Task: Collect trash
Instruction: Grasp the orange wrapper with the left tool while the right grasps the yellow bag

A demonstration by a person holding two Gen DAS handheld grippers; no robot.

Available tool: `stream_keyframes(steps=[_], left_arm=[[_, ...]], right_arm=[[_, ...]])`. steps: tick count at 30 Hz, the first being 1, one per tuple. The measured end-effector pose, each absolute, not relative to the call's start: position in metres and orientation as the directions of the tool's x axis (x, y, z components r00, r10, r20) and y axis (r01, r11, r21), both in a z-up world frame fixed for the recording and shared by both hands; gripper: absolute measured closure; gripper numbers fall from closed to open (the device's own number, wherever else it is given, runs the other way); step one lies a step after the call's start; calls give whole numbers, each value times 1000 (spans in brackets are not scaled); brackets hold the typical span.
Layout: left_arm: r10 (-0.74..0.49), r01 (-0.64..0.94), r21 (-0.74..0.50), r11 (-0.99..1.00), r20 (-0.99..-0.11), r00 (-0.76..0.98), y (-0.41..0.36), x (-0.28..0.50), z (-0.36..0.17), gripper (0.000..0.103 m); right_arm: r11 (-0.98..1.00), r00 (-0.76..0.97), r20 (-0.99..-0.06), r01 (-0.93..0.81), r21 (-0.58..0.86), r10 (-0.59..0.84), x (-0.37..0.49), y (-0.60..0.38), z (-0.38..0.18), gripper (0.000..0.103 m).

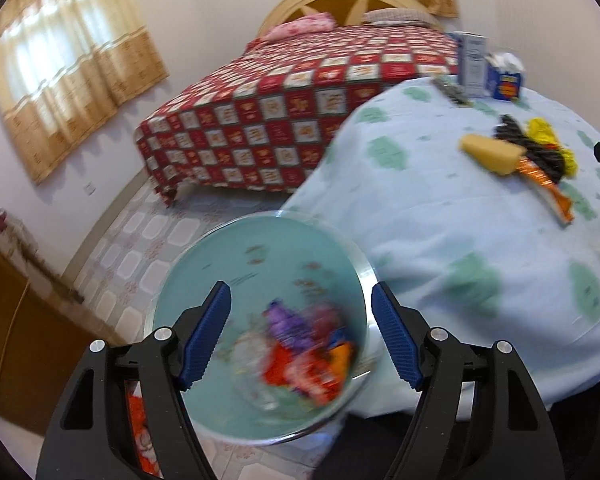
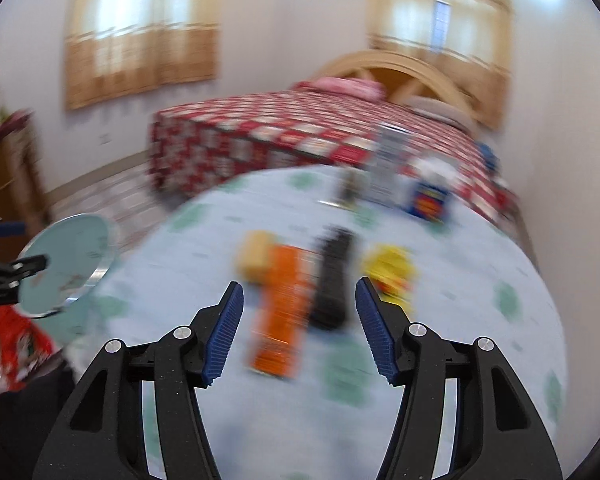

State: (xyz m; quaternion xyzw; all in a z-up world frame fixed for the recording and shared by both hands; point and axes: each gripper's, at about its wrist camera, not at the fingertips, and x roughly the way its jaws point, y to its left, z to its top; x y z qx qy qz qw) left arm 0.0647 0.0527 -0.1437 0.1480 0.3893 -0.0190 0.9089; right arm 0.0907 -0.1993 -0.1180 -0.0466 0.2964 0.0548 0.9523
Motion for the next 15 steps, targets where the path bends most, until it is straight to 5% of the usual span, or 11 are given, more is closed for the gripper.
stream_keyframes(steps=[15], left_arm=[[-52, 297, 206, 932, -737, 674, -99, 101, -147, 31]], right_arm=[[990, 791, -605, 139, 37, -89, 70, -331, -156, 45]])
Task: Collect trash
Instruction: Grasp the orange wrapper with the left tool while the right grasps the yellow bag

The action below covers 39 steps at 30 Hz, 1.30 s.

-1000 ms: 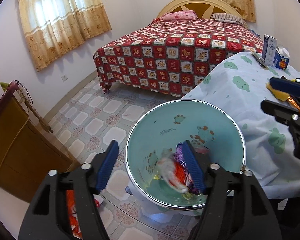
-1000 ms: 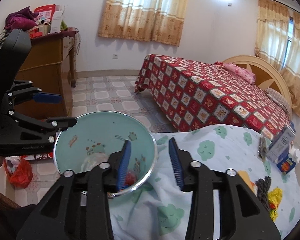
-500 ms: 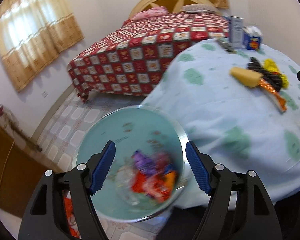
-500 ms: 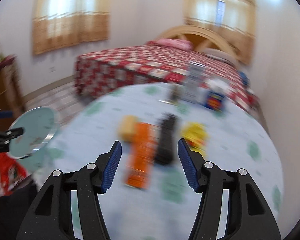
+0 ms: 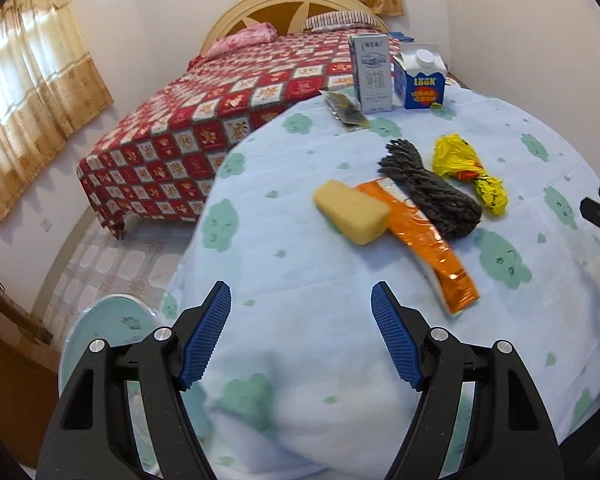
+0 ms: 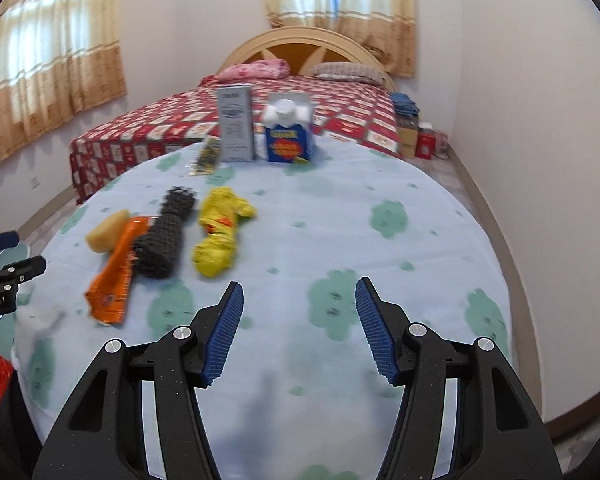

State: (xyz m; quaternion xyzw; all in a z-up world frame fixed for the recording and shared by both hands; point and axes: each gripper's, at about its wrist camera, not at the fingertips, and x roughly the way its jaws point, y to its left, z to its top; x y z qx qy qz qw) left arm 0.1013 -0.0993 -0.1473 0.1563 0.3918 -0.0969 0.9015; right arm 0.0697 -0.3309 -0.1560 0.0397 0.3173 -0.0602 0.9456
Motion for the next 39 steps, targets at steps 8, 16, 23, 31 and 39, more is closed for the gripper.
stream_keyframes(steps=[8, 16, 23, 31, 39], left_arm=[[-99, 364, 201, 909, -746, 658, -151, 95, -157, 31], [-146, 444, 147, 884, -815, 561, -173, 108, -185, 98], [-185, 459, 157, 874, -767, 615, -145, 93, -149, 99], [-115, 346, 212, 914, -682, 722, -85, 92, -113, 99], [-110, 296, 148, 944, -702, 703, -44, 108, -114, 99]], right_arm=[[981, 787, -608, 185, 65, -109, 54, -352, -165, 45], [977, 799, -593, 191, 98, -97, 45, -360, -162, 44], [982, 805, -589, 160, 101, -71, 66, -345, -152, 44], [986, 745, -667, 113, 121, -3, 135, -321, -150, 52], [971, 635, -763, 83, 223, 121, 181, -311, -177, 77]])
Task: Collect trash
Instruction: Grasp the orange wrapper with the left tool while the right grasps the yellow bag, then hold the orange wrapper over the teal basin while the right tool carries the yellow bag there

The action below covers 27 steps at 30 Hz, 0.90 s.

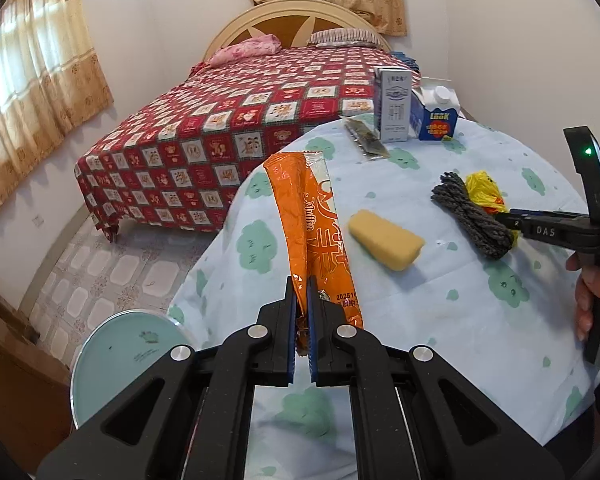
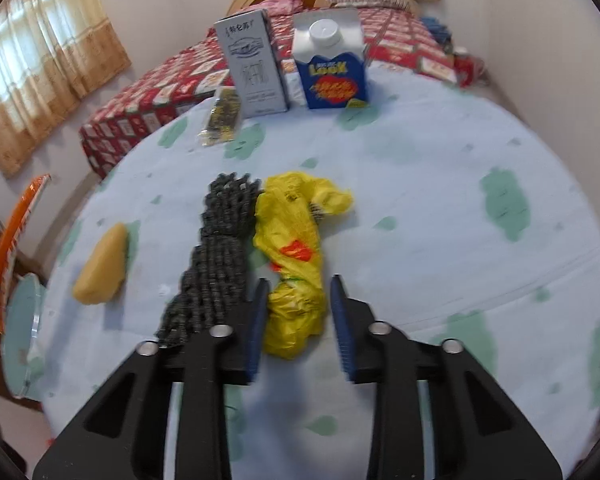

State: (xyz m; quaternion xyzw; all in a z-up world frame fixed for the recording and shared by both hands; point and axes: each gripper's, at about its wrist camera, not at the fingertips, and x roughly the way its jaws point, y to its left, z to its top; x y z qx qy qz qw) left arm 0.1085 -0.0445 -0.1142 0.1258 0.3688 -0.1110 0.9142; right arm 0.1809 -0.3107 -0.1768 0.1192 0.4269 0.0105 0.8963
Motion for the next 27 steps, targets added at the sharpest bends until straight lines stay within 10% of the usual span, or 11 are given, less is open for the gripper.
stream_keyframes(steps=[27], left_arm=[[87, 103, 236, 966, -675, 733, 86, 47, -110, 98]], right_arm=[[980, 813, -549, -141, 139, 195, 123, -196, -104, 80]])
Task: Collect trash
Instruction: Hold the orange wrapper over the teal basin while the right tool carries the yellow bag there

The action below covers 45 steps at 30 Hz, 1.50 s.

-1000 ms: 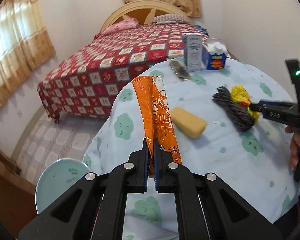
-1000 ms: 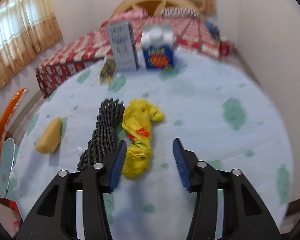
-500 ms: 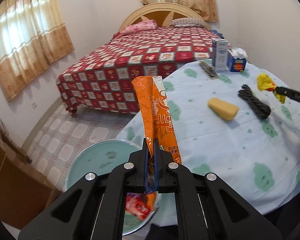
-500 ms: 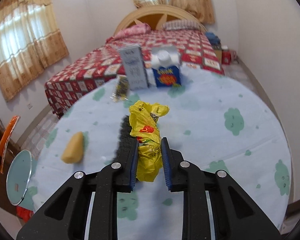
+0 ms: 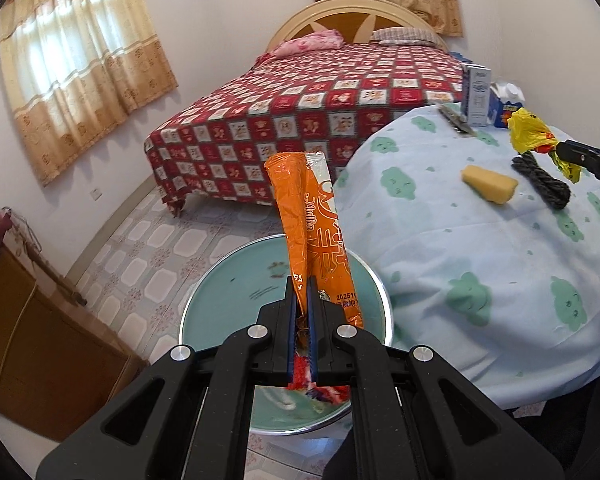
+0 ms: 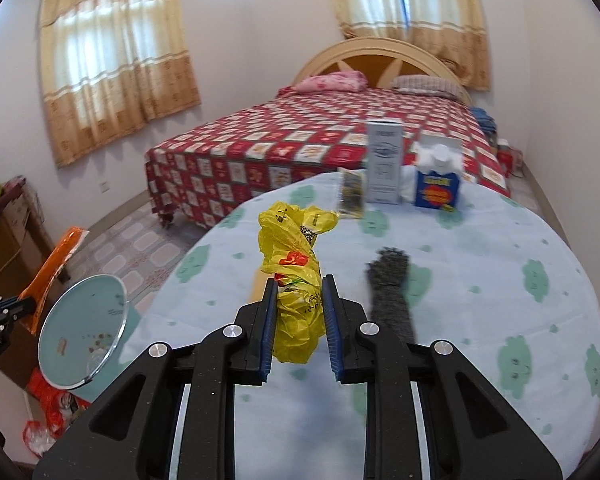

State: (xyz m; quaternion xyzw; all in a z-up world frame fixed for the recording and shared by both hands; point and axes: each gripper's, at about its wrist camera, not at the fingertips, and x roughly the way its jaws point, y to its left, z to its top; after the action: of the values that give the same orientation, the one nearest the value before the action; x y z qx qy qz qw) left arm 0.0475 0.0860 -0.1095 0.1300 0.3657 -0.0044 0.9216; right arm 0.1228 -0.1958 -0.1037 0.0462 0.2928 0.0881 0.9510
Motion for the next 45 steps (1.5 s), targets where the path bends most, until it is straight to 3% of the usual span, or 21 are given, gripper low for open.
stream_keyframes(steps=[13, 45], left_arm=[[173, -25, 236, 971, -633, 755, 118, 41, -107, 98], [223, -80, 245, 966, -639, 736, 152, 33, -113, 98]], right_arm=[[962, 797, -543, -255, 95, 264, 132, -136, -102, 80], [910, 772, -517, -414, 33, 370, 130, -49, -93, 80]])
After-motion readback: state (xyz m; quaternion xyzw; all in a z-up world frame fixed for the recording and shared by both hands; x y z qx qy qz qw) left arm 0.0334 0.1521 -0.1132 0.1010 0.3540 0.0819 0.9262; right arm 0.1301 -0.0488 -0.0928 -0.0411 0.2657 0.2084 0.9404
